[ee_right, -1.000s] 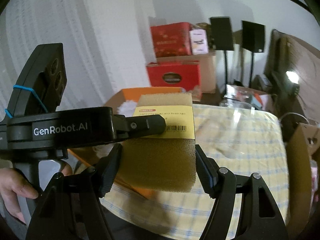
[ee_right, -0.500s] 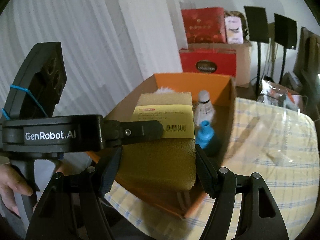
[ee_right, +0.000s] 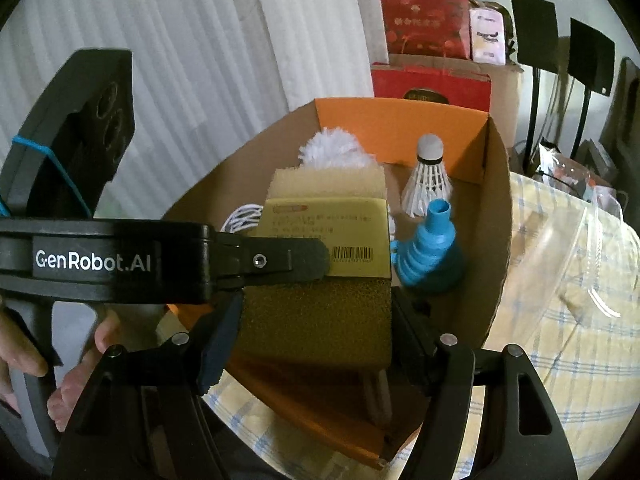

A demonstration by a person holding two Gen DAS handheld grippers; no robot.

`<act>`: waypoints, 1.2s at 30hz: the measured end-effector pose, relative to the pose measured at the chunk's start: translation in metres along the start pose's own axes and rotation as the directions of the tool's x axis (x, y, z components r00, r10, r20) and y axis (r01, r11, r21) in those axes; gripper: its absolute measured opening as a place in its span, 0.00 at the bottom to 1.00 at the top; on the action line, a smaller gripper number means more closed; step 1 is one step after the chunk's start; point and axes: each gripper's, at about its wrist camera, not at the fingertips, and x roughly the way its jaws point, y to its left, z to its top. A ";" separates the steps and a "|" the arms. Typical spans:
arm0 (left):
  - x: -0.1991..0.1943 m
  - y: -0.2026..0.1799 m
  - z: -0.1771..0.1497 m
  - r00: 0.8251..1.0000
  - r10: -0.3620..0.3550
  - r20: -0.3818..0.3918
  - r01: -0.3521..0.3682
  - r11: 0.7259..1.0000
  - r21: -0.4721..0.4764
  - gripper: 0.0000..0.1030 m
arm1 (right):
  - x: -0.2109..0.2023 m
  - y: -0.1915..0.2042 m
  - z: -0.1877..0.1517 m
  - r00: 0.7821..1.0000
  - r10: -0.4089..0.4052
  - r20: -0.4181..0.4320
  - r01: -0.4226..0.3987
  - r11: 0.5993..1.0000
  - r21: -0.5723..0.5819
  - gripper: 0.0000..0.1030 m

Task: Organize objects
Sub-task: 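Lower the sponge block into the orange box and open the left tool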

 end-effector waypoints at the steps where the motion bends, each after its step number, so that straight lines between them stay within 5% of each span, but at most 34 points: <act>1: 0.001 -0.001 0.000 1.000 -0.005 -0.001 0.005 1.000 0.000 0.53 | 0.000 0.001 0.000 1.000 -0.002 -0.008 0.002 1.000 -0.001 0.71; 19: 0.017 -0.023 0.027 0.999 -0.019 -0.051 0.025 0.994 0.108 0.57 | -0.025 -0.005 -0.002 1.000 -0.028 0.011 0.026 0.993 0.113 0.78; 36: 0.021 -0.020 0.047 0.995 0.050 -0.085 -0.034 0.984 0.175 0.55 | -0.019 0.010 0.001 0.975 0.222 -0.016 -0.219 0.971 0.097 0.72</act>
